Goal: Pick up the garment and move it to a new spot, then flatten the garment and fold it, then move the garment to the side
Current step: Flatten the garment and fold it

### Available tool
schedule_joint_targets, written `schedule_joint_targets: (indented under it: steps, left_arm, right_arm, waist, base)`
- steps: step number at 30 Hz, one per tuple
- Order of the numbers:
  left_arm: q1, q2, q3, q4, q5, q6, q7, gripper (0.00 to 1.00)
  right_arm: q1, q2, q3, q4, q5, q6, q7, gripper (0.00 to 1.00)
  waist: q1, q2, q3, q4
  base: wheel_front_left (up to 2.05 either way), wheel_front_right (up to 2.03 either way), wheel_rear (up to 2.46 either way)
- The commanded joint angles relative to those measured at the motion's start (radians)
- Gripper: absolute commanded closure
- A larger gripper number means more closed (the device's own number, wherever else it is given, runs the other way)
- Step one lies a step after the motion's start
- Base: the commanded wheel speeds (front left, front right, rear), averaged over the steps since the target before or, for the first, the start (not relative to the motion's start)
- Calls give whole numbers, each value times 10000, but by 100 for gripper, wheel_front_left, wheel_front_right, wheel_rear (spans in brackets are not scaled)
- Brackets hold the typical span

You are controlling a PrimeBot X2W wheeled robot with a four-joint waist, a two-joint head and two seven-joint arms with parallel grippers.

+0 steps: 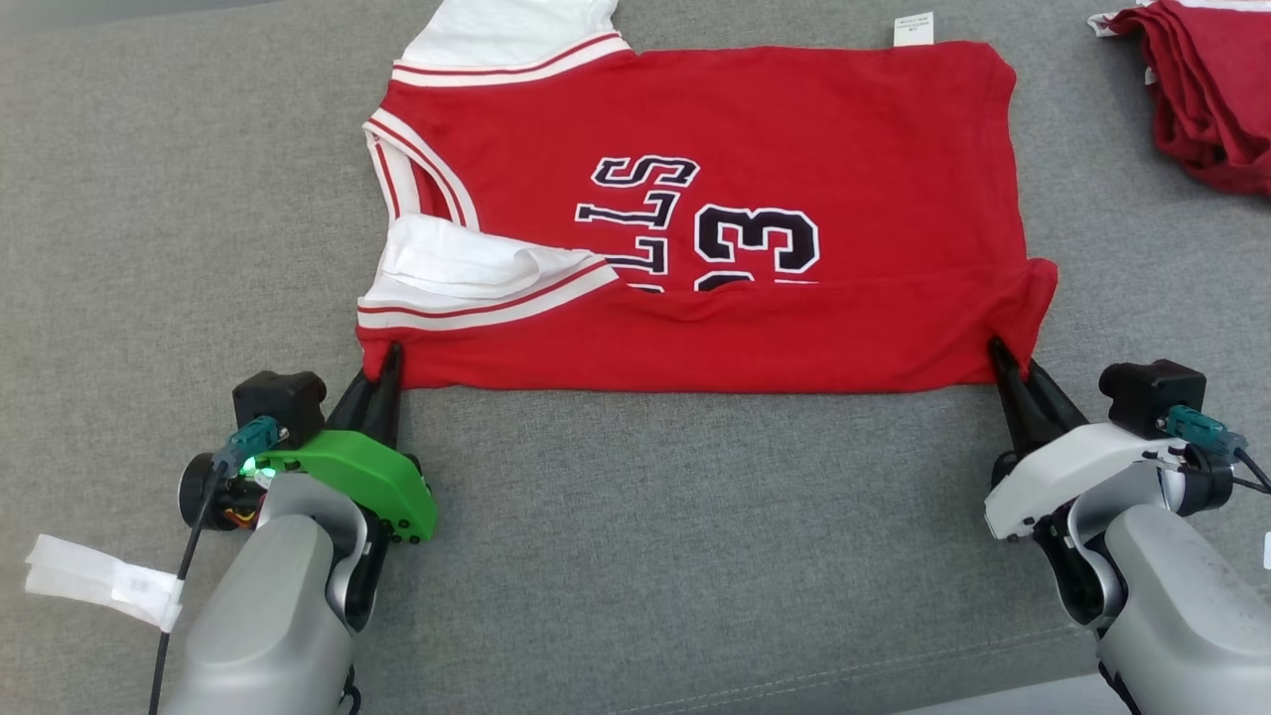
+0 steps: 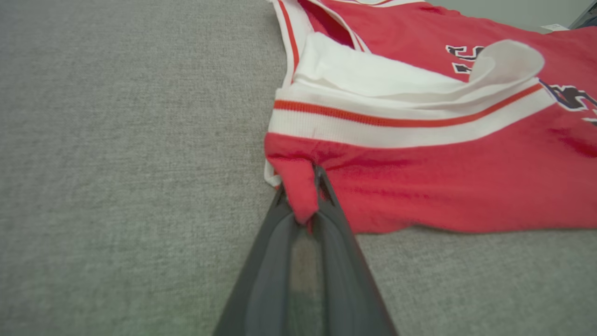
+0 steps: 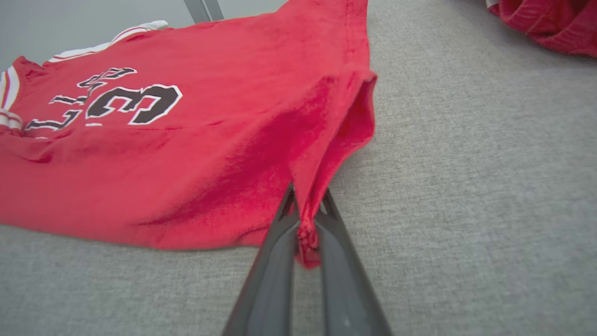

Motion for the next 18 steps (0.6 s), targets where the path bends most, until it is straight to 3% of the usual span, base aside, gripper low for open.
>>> schedule_joint_targets:
  steps: [1,7,18]
  left_arm:
    - [233,25,18,124,-33,-67,-2,100]
    - [896,176,522,-702,-160,38,-78,100]
    - [4303,0,1345,-3387,-92,515,-77,100]
  right_arm:
    - [89,-40,58,-8,50,1,-75,100]
    - [710,-112,47,-688,150,1,-83,100]
    - [3238,-430,-215,-2132,344,-1,34,100]
  waist:
    - [0,-1,-230,56]
    - [0,-1,-955,229]
    - [0,-1,-2052,582]
  base:
    - [0,0,0]
    - [0,0,0]
    - [0,0,0]
